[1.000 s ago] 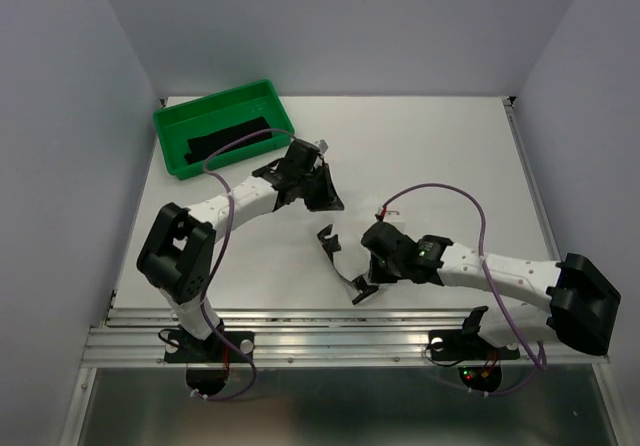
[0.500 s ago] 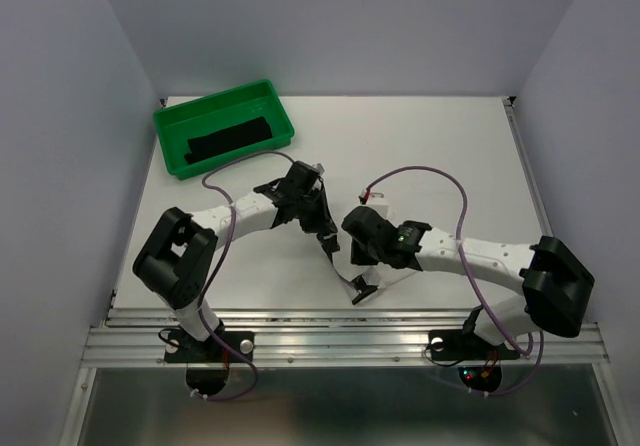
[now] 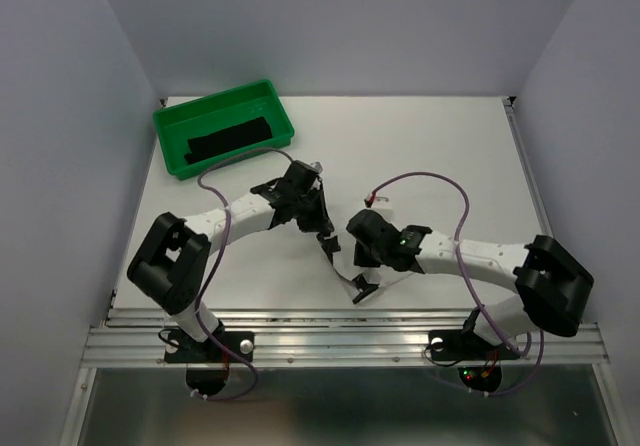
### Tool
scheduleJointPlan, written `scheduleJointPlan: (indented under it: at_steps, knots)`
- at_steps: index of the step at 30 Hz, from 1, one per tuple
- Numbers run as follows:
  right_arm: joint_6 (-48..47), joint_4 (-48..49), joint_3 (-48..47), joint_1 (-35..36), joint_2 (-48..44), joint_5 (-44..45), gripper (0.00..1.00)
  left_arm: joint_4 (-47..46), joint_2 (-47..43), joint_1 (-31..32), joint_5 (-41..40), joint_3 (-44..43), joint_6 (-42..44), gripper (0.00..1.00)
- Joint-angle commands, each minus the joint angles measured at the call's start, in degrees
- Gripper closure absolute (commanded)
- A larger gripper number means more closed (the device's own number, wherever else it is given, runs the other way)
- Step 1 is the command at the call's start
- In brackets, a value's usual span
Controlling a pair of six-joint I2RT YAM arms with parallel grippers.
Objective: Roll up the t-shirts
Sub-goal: Roll the T-shirt to the center of the board.
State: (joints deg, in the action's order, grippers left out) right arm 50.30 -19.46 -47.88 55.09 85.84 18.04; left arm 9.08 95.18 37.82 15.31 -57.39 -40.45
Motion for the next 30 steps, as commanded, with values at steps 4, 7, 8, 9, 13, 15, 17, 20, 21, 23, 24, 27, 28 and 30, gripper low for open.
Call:
scheduleJointPlan:
  at_steps: [4, 7, 8, 9, 13, 15, 17, 20, 21, 23, 24, 27, 28, 30]
  knots:
    - [-0.82, -6.01, 0.95, -0.16, -12.44, 1.12, 0.95, 3.14, -8.08, 1.02, -1.25, -0.54, 1.95, 1.00]
    - [-1.08, -9.36, 1.03, -0.16, -14.73, -0.81, 0.95, 2.00, -6.94, 1.99, -0.81, 1.57, 1.25, 1.00]
    - [-1.08, -9.63, 1.64, -0.16, -15.26, -1.69, 0.95, 1.04, -6.50, 2.17, -0.72, 2.01, 1.07, 1.00]
    - [-0.82, -9.72, 2.17, -0.16, -16.14, -3.87, 0.95, 0.59, -5.54, 2.51, -0.55, 2.45, 0.72, 1.00]
    - [1.28, -7.96, 6.30, -0.16, -16.76, -8.46, 0.95, -0.47, -2.28, 2.78, -0.98, 2.80, 0.63, 1.00]
    - [2.52, -6.73, 9.46, -0.16, -15.45, -9.69, 0.95, -1.08, -0.26, 2.78, -1.33, 2.72, 0.89, 1.00]
    - [2.34, -5.24, 11.74, 0.37, -12.56, -10.48, 0.95, -1.08, 1.75, 2.78, -1.95, 2.28, 1.42, 1.00]
    - [1.90, -6.37, 11.50, 0.89, -8.69, -9.17, 0.95, -0.30, 3.17, 2.78, -1.78, 0.61, 2.65, 1.00]
    - [1.47, -8.03, 10.19, 1.85, -7.54, -7.60, 0.96, 0.93, 3.52, 2.78, -2.21, -0.70, 3.00, 1.00]
    - [0.77, -10.49, 8.34, 3.08, -8.14, -5.40, 0.96, 2.85, 3.00, 2.78, -3.26, -2.36, 4.31, 1.00]
    - [0.59, -11.29, 7.46, 3.09, -9.98, -3.21, 0.95, 3.83, 2.56, 2.70, -3.88, -3.25, 4.85, 1.00]
    - [-0.99, -14.72, 2.80, 4.50, -12.27, 0.40, 0.93, 7.78, 0.10, 2.61, -6.08, -6.85, 6.25, 1.00]
    - [-1.35, -15.77, -0.17, 5.46, -12.71, 1.28, 0.92, 9.53, -0.69, 2.61, -6.95, -8.60, 6.60, 1.00]
    - [-2.23, -18.58, -3.17, 8.17, -12.19, 4.17, 0.88, 10.95, -2.88, 2.08, -7.66, -10.72, 7.39, 1.00]
